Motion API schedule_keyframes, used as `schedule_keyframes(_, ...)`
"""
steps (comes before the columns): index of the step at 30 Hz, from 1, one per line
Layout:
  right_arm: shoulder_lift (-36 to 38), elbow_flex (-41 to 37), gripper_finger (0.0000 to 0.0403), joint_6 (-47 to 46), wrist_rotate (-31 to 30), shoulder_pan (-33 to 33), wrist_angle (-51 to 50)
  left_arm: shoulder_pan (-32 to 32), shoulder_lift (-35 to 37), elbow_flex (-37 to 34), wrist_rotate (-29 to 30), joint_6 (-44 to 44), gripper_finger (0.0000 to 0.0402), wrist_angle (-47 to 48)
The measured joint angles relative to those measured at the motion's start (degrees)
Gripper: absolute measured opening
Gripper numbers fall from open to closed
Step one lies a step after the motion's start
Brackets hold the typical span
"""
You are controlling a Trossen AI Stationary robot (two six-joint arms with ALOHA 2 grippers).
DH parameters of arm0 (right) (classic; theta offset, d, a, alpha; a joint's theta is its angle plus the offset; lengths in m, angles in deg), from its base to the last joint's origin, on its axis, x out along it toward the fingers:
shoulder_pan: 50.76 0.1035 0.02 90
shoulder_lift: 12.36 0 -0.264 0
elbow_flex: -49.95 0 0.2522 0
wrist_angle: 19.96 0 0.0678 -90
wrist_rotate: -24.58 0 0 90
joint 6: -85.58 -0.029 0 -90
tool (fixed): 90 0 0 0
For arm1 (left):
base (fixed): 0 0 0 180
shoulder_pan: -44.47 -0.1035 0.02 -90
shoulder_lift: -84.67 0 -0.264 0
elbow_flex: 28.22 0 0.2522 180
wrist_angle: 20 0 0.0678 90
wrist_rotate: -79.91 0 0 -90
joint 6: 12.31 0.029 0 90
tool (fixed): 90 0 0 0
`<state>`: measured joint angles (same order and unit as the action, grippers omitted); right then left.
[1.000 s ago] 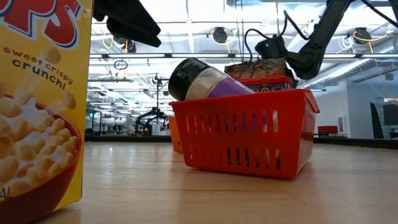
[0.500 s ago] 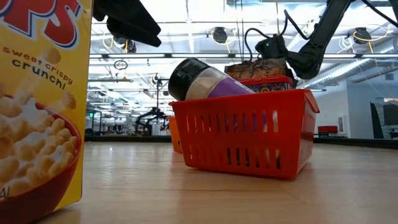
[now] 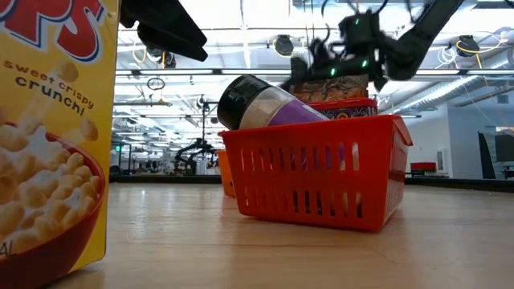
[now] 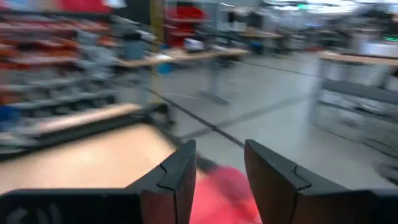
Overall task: Pick & Place Kitchen Items
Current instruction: Put the purple cereal box into the red bin
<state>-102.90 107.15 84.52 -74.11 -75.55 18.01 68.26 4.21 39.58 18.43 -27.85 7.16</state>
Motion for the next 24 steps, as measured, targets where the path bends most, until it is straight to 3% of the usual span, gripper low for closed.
schedule_keyframes(6, 6.2, 0.0, 0.0121, -0.8, 9.0, 7.1, -5.5, 0.0, 0.0, 0.0, 0.0, 0.0, 0.0243, 0.0)
schedule_keyframes(24, 8.9, 0.0, 0.0121, -2.8, 9.0, 30.6, -12.2, 0.5, 0.0, 0.0, -0.1, 0.0, 0.0244, 0.0)
